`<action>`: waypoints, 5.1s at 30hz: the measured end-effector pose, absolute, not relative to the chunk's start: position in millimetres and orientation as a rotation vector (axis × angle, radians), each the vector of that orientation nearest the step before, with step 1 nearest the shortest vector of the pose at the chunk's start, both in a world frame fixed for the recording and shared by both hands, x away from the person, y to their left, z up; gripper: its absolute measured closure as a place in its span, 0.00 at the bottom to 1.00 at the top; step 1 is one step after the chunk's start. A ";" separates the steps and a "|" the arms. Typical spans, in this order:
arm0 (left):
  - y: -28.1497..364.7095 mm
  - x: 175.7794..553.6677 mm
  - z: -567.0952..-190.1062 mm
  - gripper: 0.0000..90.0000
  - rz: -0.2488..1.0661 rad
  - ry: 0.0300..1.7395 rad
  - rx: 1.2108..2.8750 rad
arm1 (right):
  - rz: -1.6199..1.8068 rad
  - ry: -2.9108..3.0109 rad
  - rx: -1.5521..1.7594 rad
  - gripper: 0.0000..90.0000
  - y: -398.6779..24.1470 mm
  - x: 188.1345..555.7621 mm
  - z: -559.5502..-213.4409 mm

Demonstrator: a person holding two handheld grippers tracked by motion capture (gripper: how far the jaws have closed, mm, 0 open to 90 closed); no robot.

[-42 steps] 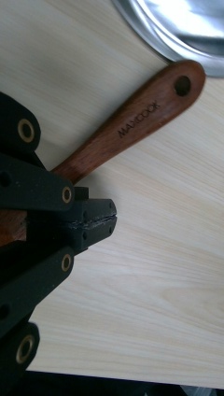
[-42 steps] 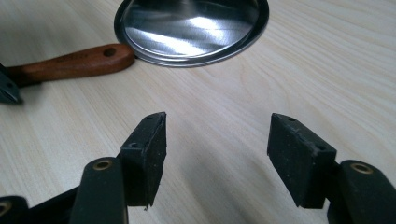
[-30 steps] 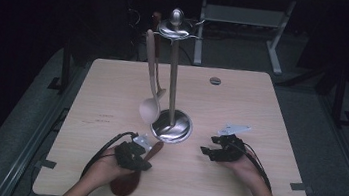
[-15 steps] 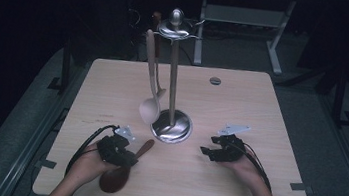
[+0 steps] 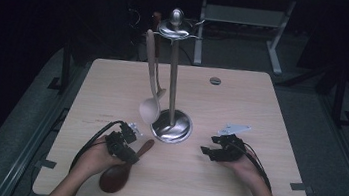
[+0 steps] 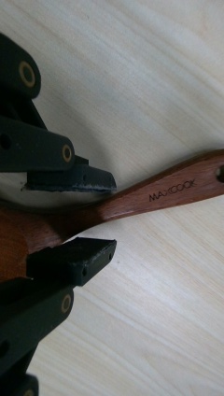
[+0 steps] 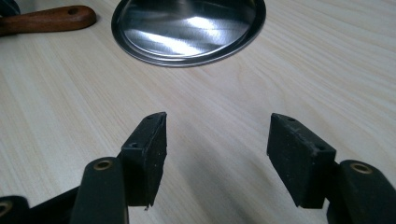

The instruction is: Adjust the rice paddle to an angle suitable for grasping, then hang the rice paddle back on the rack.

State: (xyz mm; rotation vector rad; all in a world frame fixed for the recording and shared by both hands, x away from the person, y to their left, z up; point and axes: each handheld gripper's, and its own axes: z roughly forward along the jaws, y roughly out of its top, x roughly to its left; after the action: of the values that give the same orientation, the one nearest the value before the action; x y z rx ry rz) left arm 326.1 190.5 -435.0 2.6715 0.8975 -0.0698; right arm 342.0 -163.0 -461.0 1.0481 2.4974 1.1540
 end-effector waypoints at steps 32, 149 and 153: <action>187.6 329.8 -434.1 0.87 -0.020 0.908 2.701 | 1.157 2.497 1.052 0.43 -163.0 342.2 -460.1; 213.6 295.3 -390.9 0.36 0.165 0.691 2.136 | 1.907 2.287 0.623 0.86 -106.4 342.9 -286.5; 226.9 293.8 -398.4 0.34 0.165 0.696 2.169 | 1.917 2.286 0.581 0.86 -108.8 346.9 -266.4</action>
State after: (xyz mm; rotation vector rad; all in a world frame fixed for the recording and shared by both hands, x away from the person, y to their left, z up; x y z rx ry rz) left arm 293.8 226.9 -398.4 2.1688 0.6964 0.1655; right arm 346.9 -108.8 -266.4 0.5813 2.2856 1.9167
